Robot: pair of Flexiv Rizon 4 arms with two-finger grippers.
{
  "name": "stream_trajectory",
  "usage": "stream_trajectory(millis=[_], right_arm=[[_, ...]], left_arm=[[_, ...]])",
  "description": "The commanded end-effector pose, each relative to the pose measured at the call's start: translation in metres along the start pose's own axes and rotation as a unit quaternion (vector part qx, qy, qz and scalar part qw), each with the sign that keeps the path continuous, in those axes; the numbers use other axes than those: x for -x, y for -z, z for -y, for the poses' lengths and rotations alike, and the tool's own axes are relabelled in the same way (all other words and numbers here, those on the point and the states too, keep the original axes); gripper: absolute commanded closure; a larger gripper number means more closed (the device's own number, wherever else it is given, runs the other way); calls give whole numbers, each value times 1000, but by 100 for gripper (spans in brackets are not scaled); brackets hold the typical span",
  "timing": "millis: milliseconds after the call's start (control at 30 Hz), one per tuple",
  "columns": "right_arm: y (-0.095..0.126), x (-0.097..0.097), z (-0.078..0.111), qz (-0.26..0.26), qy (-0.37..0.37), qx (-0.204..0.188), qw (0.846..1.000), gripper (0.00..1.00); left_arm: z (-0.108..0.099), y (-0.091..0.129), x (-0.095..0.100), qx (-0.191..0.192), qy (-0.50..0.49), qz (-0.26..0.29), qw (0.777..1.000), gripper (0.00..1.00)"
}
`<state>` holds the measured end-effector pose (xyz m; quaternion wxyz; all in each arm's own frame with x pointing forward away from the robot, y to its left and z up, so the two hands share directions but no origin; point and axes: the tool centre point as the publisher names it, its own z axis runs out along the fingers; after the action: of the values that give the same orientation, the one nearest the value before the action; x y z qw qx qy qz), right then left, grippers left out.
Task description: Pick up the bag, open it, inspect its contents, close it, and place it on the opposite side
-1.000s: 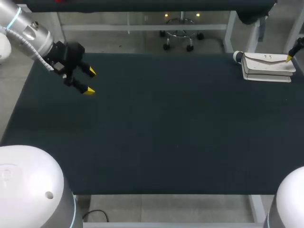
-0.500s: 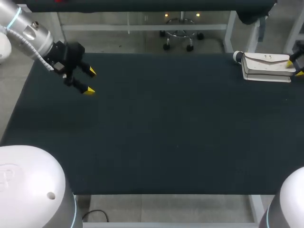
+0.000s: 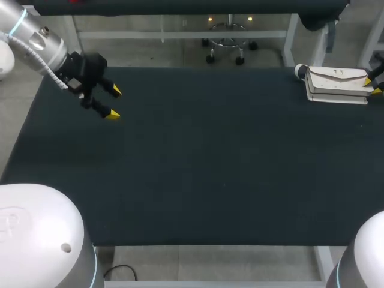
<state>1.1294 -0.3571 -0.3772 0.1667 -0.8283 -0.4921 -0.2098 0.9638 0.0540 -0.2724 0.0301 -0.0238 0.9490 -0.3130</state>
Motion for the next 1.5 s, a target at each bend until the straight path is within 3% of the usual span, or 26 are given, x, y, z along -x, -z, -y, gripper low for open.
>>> stream_trajectory(millis=[33,167,300,700,1067,1500], right_arm=[[3,2,-6,-5,1,-74,997,70],[5,2,-4,-10,3,-72,997,76],[5,2,-3,-14,4,-71,997,100],[5,-12,12,-55,32,-76,995,100],[-2,-38,55,-114,91,-105,984,100],[-8,-58,96,-142,133,-140,971,100]], left_arm=[[0,-1,0,-1,0,1,1000,0],[0,-1,0,-1,0,1,1000,0],[0,-1,0,-1,0,1,1000,0],[0,-1,0,-1,0,1,1000,0],[0,-1,0,-1,0,1,1000,0],[0,-1,0,-1,0,1,1000,0]])
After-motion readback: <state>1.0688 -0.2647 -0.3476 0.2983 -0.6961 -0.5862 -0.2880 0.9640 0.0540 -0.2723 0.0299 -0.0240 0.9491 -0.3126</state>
